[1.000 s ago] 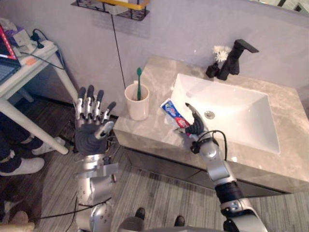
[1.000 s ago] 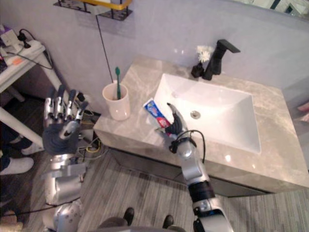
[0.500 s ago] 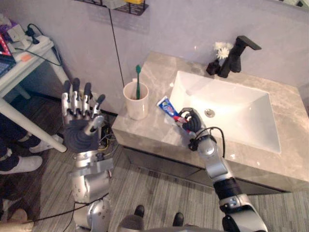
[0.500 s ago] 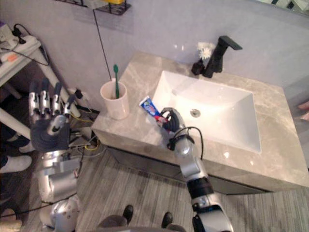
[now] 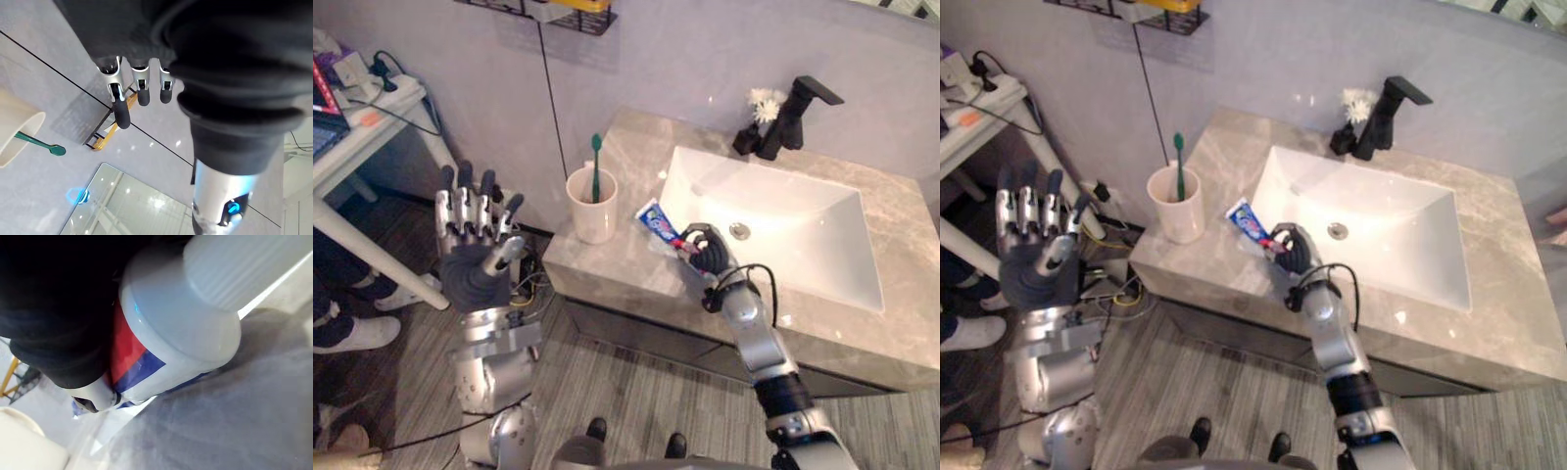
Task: Organize washtable
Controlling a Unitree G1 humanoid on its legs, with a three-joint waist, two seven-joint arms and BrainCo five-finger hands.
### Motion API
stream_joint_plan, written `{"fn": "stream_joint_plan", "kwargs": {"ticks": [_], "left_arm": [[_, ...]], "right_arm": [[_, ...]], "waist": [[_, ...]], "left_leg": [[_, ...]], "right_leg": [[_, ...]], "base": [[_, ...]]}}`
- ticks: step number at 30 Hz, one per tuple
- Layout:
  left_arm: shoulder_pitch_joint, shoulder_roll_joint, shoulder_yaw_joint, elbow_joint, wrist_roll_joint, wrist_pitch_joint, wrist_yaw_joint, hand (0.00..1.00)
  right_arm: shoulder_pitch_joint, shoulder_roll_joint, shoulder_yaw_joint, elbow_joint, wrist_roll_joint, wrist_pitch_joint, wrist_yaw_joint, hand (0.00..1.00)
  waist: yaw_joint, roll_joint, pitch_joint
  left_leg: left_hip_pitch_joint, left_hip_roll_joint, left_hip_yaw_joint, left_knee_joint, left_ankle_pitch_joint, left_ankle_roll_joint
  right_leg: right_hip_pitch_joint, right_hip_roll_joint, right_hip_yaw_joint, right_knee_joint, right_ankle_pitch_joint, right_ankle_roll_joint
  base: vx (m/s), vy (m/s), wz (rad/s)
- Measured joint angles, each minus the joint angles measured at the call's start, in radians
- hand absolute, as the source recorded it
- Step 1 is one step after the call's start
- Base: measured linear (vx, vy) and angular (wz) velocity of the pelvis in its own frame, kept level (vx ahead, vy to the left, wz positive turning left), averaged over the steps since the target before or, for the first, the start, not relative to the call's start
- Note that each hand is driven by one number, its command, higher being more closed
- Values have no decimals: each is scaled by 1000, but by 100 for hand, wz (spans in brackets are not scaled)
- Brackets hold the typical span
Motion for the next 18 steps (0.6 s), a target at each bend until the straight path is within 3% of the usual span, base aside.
{"fn": "stream_joint_plan", "kwargs": {"ticks": [4, 11, 18], "left_arm": [[27, 20, 7, 7, 3, 0, -3, 0], [41, 35, 33, 34, 57, 0, -22, 0], [56, 60, 68, 29, 81, -13, -19, 0]], "right_arm": [[22, -16, -9, -142, 30, -30, 0, 100], [61, -48, -25, -366, 109, -155, -4, 100], [91, -70, -10, -457, 156, -197, 14, 100]], "waist": [[-22, 1, 1], [-23, 10, -3], [-26, 44, -31]], "left_leg": [[7, -3, 4, 3, -3, 3], [16, -3, 13, 5, -3, 4], [26, -4, 12, 4, -3, 4]], "right_leg": [[4, -2, 7, 1, 0, 0], [11, -3, 10, 1, 0, 0], [19, -4, 11, 0, 0, 0]], "base": [[-28, 5, -7], [-19, -2, -1], [-12, -2, -1]]}}
